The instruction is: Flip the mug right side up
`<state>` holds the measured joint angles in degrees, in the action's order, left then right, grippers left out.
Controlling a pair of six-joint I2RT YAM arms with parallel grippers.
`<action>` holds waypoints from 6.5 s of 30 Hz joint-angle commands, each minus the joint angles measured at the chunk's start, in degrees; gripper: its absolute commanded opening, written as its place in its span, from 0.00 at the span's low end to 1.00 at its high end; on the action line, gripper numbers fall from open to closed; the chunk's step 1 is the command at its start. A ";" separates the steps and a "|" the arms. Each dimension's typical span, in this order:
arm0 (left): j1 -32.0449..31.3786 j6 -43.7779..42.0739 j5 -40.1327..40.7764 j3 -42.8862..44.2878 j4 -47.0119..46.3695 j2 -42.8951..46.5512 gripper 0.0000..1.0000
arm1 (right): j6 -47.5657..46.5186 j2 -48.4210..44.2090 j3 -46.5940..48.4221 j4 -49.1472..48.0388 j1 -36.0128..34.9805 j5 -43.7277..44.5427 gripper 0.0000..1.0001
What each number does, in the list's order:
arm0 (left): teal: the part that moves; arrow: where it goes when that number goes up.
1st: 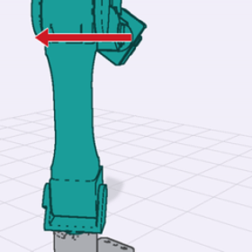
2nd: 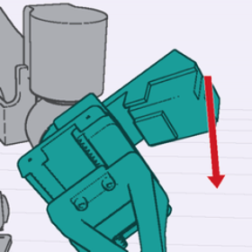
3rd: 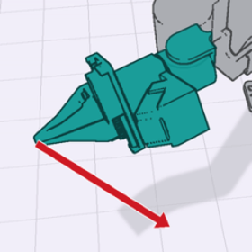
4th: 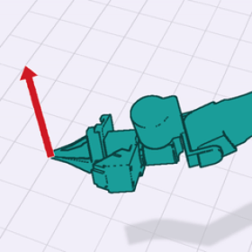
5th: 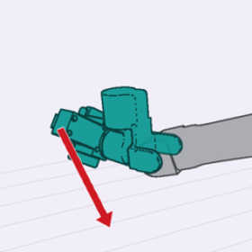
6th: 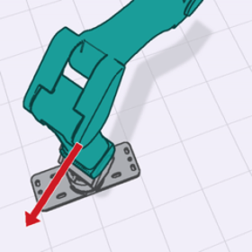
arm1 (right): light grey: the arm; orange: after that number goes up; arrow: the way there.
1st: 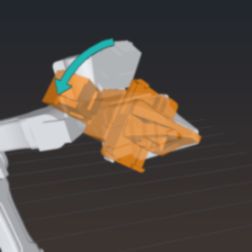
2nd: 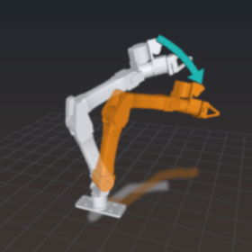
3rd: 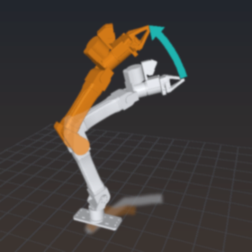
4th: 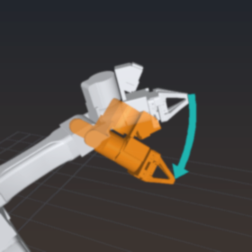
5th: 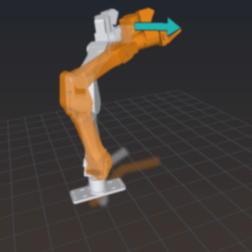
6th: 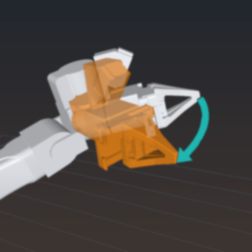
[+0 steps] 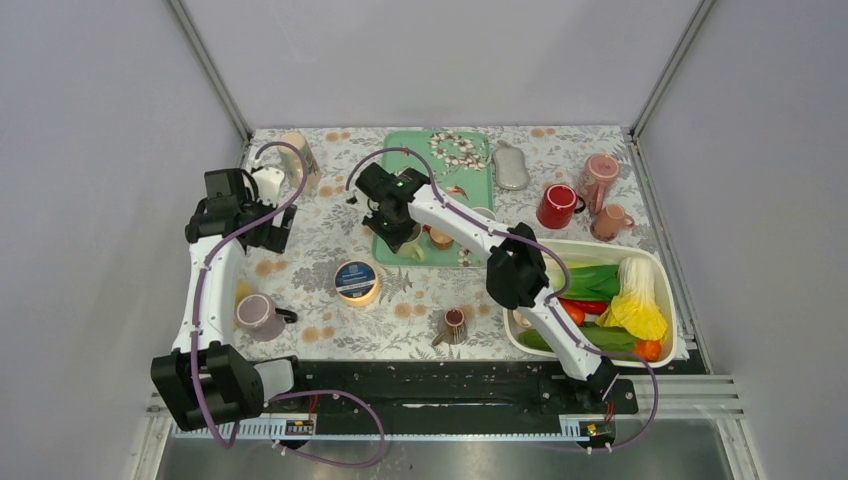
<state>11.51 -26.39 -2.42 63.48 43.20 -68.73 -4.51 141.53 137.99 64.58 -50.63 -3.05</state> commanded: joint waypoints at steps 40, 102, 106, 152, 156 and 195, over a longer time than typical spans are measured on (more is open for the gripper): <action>-0.17 -82.53 4.33 -27.66 17.45 14.08 0.94 | -4.29 -42.04 -43.71 -28.59 2.55 -8.09 0.97; -8.21 -48.74 -8.02 2.28 12.92 -17.04 0.00 | -2.82 -40.41 -43.12 -25.37 4.67 -8.60 0.98; -8.28 -42.49 -17.57 7.13 12.89 -14.71 0.00 | -1.89 -44.19 -45.46 -29.17 4.80 -7.43 0.98; -10.41 5.72 -19.12 15.31 -12.08 2.64 0.99 | 5.34 -34.50 -32.44 -41.19 11.41 -14.10 0.00; -8.69 -0.45 -13.64 15.44 -8.90 1.78 0.99 | -1.43 -28.58 -24.72 -32.47 16.13 -5.39 0.00; 10.60 -23.41 0.90 -2.61 10.59 1.53 0.79 | -11.56 -1.90 0.61 -7.31 23.74 -2.47 0.52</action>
<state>16.49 -63.75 6.68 60.86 58.43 -70.96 -16.10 144.09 139.00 58.17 -26.41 -5.10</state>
